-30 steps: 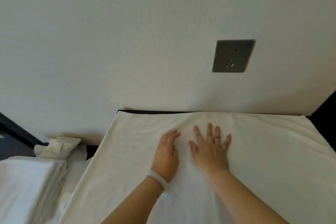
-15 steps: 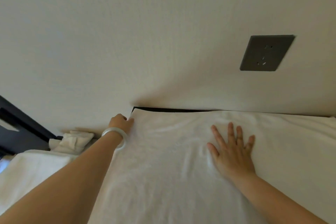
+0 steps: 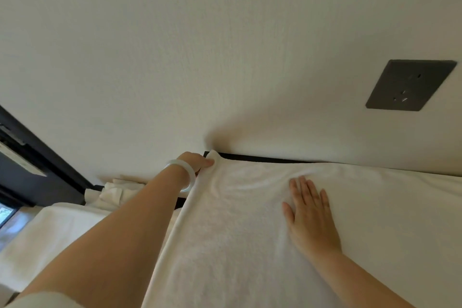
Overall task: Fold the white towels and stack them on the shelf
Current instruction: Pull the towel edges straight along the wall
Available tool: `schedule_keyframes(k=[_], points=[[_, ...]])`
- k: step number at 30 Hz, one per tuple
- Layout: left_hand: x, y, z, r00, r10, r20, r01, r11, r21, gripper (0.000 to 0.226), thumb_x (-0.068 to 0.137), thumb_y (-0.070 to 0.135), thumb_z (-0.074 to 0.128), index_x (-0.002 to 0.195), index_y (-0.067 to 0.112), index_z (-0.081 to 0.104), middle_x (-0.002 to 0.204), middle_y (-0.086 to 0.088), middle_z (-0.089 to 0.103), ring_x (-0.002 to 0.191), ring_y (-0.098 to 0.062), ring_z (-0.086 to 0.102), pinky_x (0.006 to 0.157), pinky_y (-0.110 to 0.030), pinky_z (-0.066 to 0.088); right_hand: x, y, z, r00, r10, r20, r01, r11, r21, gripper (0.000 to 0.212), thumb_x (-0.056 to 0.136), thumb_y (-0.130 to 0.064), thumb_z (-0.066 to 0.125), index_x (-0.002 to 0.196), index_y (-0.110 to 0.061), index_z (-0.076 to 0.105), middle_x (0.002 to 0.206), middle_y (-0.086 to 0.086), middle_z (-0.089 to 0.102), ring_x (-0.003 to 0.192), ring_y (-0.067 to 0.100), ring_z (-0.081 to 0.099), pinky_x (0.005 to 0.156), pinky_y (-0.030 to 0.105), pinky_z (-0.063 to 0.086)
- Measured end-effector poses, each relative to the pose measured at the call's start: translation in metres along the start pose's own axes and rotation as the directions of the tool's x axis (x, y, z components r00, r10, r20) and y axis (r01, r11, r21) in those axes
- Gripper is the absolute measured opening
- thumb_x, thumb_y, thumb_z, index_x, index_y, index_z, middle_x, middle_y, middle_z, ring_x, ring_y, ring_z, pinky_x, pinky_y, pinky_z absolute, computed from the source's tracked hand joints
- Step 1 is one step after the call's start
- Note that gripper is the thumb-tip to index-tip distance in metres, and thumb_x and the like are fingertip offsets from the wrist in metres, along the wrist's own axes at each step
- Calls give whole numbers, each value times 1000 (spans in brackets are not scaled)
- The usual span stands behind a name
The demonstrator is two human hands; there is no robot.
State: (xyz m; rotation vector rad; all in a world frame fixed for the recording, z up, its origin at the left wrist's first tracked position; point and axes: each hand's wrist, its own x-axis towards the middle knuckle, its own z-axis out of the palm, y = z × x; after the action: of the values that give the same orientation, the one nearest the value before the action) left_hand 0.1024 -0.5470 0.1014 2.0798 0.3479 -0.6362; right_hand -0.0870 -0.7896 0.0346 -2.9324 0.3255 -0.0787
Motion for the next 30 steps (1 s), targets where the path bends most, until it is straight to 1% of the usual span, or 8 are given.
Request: schedule_keyframes(k=[4,6,12,17,20,22,24,30], points=[[5,-2,-16,958,-44,282,160,900,-404,41,83,17,76,119,2,63,113,-13,71,103,-30,69,88,-44,54,0,-1,0,1000,9,18,-9,1000,-18,64,104,-47,12,156,-18,-11,166,2,-11,152,15,-13,123,39,-12],[9,-4,-20,929,-1,369,191,857,-478,40,87,22,72,120,3,63,119,-16,69,108,-30,68,91,-42,52,1,-2,0,1000,24,10,-24,1000,3,65,103,-47,13,156,-16,-11,166,1,-11,152,13,-13,123,39,-12],[19,-2,-20,930,118,349,25,925,-380,32,102,6,40,126,3,62,125,-14,65,113,-28,62,95,-38,53,1,-2,1,1000,23,-11,-22,1000,17,66,104,-46,19,157,-15,-4,167,1,-5,153,13,-8,122,36,-13],[14,7,-30,887,66,457,54,968,-244,23,98,6,53,117,-3,62,104,-15,69,90,-24,66,87,-37,57,0,-3,0,999,39,-3,-39,999,5,69,102,-48,16,158,-12,-3,167,2,-4,153,12,-8,123,35,-12],[17,12,-42,938,188,291,-197,980,2,24,93,4,63,112,-9,65,110,-24,68,95,-30,64,98,-42,52,0,-4,-1,999,40,3,-40,999,6,69,103,-47,17,157,-11,-4,167,3,-7,153,13,-9,123,36,-12],[20,20,-47,924,374,75,-376,856,354,22,90,14,68,106,-1,69,91,-14,71,82,-26,65,82,-36,53,1,-4,0,999,33,5,-33,999,5,68,103,-47,17,156,-12,-8,166,2,-12,150,11,-16,123,36,-13],[19,25,-44,829,554,-73,-431,716,549,15,90,19,68,98,7,71,80,-2,64,72,-17,58,66,-25,42,1,-2,2,1000,25,15,-25,1000,-19,67,102,-48,10,154,-15,-14,164,1,-17,147,9,-23,122,37,-14],[9,12,-8,694,686,-218,-513,684,519,18,90,5,62,106,5,55,100,-10,57,95,-30,54,84,-34,44,1,0,4,999,16,45,-13,999,-46,70,91,-54,-18,155,-26,-17,163,1,-23,149,12,-24,122,39,-14]])
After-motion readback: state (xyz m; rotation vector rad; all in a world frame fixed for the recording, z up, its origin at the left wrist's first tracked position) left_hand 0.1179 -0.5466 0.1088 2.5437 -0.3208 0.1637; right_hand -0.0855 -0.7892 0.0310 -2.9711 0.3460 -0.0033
